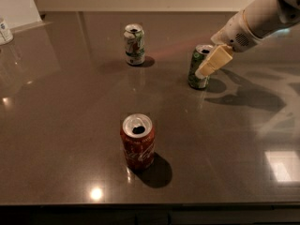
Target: Move green can near coke can
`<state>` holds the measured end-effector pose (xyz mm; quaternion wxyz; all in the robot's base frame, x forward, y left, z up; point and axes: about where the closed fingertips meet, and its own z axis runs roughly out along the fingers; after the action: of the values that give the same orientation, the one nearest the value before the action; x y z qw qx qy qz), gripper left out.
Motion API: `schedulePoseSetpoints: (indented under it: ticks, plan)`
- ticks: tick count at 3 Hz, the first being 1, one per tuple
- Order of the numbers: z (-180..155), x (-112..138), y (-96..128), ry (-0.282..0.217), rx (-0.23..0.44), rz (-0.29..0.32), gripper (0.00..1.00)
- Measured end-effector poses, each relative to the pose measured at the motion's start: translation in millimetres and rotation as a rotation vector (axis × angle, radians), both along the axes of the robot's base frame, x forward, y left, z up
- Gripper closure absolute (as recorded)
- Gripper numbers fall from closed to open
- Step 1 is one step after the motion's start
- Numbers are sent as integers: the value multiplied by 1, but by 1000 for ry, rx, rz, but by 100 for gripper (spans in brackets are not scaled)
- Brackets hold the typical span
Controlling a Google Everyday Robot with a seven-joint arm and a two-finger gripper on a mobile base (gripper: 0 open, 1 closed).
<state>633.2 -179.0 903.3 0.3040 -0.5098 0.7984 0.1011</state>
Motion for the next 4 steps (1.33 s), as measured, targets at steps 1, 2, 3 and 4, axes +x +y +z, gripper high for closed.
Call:
schedulePoseSetpoints:
  ticks: [1, 2, 3, 4]
  plan:
    - [2, -2, 4, 12, 14, 20, 41]
    - [12, -22, 8, 23, 51, 63, 72]
    - [23, -45, 6, 37, 79, 100, 95]
    - [31, -79, 8, 72, 113, 146, 100]
